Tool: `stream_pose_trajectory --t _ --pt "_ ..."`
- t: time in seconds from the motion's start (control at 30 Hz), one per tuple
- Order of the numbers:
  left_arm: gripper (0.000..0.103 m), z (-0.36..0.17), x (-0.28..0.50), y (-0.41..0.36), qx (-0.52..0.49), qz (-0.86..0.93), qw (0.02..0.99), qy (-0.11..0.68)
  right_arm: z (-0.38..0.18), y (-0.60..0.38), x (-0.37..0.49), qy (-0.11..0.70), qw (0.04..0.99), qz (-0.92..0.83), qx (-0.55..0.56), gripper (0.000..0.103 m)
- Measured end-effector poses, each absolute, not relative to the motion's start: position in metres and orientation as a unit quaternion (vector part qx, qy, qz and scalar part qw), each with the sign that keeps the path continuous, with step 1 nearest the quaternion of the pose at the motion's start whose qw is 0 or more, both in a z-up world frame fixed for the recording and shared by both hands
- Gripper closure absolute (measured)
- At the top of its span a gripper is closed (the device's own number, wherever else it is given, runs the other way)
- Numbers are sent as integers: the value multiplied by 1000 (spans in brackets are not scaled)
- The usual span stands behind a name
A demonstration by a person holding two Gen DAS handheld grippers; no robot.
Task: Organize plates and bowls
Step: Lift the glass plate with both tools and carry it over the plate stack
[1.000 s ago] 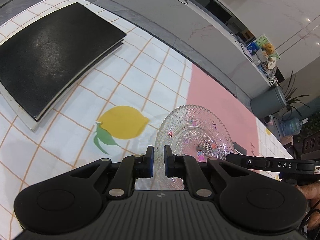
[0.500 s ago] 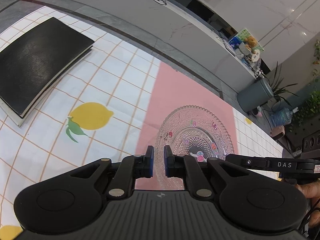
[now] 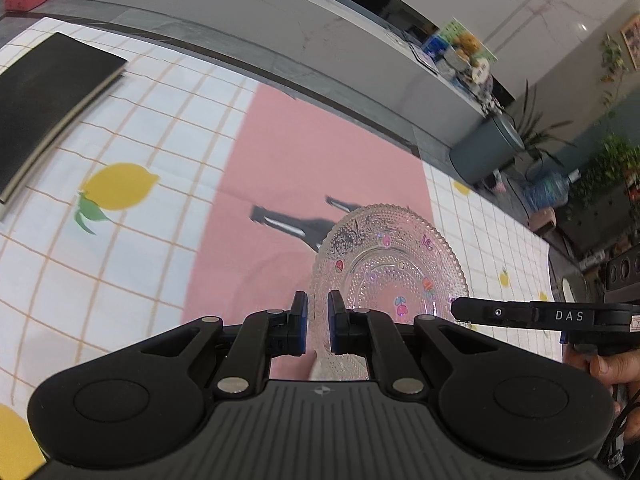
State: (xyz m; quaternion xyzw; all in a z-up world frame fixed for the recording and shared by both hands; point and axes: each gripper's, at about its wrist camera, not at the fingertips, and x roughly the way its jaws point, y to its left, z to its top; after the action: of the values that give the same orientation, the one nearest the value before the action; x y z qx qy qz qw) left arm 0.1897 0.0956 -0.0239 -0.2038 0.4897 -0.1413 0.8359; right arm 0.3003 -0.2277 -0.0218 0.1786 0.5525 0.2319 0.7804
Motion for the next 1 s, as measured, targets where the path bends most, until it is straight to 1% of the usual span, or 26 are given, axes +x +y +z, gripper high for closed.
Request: stream_pose_trajectory --t 0.37,0.77,1.0 --pt "92 -34 173 68 -175 -168 826 508 -38 -263 269 553 778 212 208 97" --pt "92 -45 158 54 -135 -168 823 526 -65 -270 247 561 769 206 226 97" --pt "92 -47 152 50 -124 -172 821 530 -69 -274 241 559 769 204 234 97"
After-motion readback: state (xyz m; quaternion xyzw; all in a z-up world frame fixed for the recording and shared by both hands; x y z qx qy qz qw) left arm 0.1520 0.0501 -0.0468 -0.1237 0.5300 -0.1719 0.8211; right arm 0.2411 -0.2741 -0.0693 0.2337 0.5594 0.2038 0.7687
